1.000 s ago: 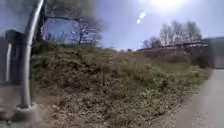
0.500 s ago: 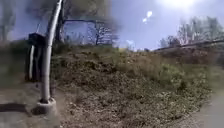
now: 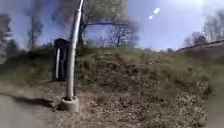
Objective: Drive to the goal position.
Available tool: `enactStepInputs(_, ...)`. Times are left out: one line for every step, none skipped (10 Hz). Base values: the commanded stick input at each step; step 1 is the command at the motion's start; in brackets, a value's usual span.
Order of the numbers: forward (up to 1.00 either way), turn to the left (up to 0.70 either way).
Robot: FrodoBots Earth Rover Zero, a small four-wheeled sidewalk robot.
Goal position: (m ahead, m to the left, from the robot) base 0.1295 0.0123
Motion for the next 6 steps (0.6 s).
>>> enactStepInputs(0.0,0.45)
enactStepInputs(0.0,0.45)
enactStepInputs(0.0,0.45)
enactStepInputs(0.0,0.45)
enactStepInputs(0.0,0.45)
enactStepInputs(0.0,0.45)
